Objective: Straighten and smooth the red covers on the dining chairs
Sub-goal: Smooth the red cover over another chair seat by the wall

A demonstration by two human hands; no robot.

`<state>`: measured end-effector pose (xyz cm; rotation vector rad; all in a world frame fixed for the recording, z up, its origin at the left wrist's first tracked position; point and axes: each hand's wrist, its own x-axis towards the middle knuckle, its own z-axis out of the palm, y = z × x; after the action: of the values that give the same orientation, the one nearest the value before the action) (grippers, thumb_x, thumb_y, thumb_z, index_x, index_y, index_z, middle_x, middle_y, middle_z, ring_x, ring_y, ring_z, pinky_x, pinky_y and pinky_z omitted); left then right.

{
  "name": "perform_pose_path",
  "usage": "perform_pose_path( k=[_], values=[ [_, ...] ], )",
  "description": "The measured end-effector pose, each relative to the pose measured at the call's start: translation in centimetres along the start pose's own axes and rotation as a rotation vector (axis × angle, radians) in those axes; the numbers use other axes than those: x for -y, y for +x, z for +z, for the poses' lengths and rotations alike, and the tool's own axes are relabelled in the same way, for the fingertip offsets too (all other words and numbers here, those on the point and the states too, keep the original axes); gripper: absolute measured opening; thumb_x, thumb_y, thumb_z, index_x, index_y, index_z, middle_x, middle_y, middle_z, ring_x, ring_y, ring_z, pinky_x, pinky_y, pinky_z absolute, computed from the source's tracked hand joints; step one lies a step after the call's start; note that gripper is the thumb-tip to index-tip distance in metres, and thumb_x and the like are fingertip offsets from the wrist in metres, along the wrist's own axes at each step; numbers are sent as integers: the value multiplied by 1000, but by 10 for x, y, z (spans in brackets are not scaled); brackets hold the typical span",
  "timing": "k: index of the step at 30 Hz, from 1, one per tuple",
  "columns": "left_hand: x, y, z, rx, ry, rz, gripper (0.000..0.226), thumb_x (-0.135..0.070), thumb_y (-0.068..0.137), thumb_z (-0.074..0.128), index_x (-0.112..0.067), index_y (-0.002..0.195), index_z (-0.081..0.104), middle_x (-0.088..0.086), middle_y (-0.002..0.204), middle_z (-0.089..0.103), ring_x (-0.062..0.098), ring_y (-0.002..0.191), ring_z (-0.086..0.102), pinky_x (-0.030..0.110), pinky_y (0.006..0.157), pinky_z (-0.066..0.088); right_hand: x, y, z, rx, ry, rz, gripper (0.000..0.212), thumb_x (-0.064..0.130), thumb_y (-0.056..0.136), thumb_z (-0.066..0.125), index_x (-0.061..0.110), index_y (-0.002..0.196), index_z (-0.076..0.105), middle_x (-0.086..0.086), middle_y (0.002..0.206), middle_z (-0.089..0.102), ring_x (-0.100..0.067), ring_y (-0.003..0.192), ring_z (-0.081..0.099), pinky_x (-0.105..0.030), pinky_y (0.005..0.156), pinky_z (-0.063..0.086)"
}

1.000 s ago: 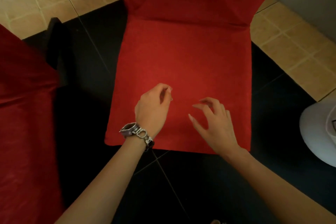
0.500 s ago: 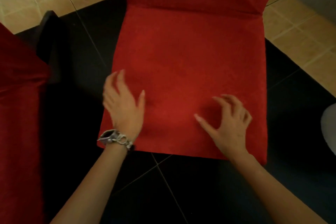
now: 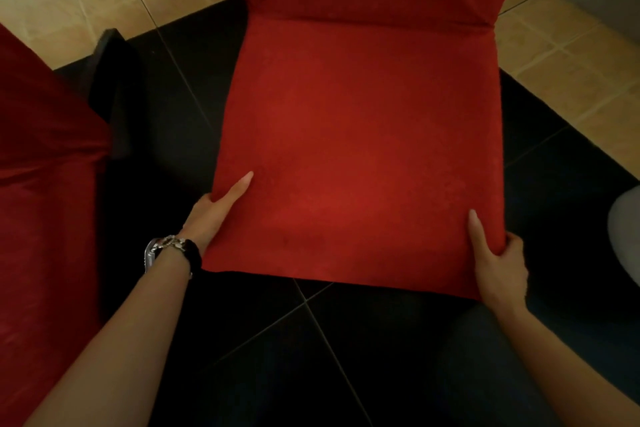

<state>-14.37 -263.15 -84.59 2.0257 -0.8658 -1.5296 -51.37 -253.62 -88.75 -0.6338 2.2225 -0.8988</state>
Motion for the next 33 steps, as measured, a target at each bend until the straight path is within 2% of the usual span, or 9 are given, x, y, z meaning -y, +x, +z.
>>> perform_pose_path(
  k=[5,9,11,13,17,25,27,31,33],
  values=[
    [-1,-4,0,37,-8,-29,77,-85,37,71,-35,93,59,-7,96,67,14,86,65,29,59,48,8,6,-8,82,-25,51,106,92,56,45,16,131,50,-1,105,56,-22,91,55,-32,81,41],
    [3,-3,3,9,-31,-14,72,-84,40,71,-33,89,60,-7,91,68,14,81,66,28,55,48,13,20,-13,194,8,126,117,95,41,52,14,126,57,-5,107,62,-24,93,59,-36,89,47],
    [3,-3,1,18,-28,-7,72,-84,40,72,-33,89,61,-8,90,68,14,80,66,27,54,48,15,24,-15,244,44,157,120,93,37,57,13,126,58,-4,100,62,-23,89,61,-35,87,48],
    [3,-3,-1,30,-8,-1,74,-85,38,71,-33,90,62,-6,92,68,15,82,66,28,55,48,15,26,-17,291,54,169,122,92,36,59,12,128,56,-3,99,62,-22,87,62,-35,84,49],
    [-1,-7,-8,33,17,3,81,-85,32,71,-32,92,61,-4,95,68,18,86,65,30,58,48,16,24,-21,351,60,159,122,92,36,60,14,129,56,-6,106,64,-25,95,64,-39,90,50],
    [-14,-36,-24,44,43,-41,84,-85,31,71,-31,94,60,0,99,67,22,90,64,33,64,49,31,-2,-44,450,103,206,113,88,42,63,16,129,56,-3,100,68,-22,90,66,-36,83,50],
    [-22,-47,-27,44,40,-51,86,-85,33,71,-30,98,60,0,99,66,22,89,64,33,64,48,42,-10,-53,453,106,235,115,87,44,63,14,132,53,-4,101,67,-23,90,65,-37,84,50],
    [-51,-70,-34,20,42,-64,98,-82,43,69,-24,121,57,1,99,65,23,89,62,38,74,48,68,-22,-67,418,117,235,118,89,42,60,13,132,52,-5,100,66,-23,90,65,-41,91,50],
    [-67,-79,-37,4,45,-72,102,-81,44,68,-21,125,56,2,98,64,23,88,62,39,76,47,84,-28,-74,408,131,241,116,89,44,59,12,131,52,-1,92,64,-21,85,63,-39,85,49]
  ],
)
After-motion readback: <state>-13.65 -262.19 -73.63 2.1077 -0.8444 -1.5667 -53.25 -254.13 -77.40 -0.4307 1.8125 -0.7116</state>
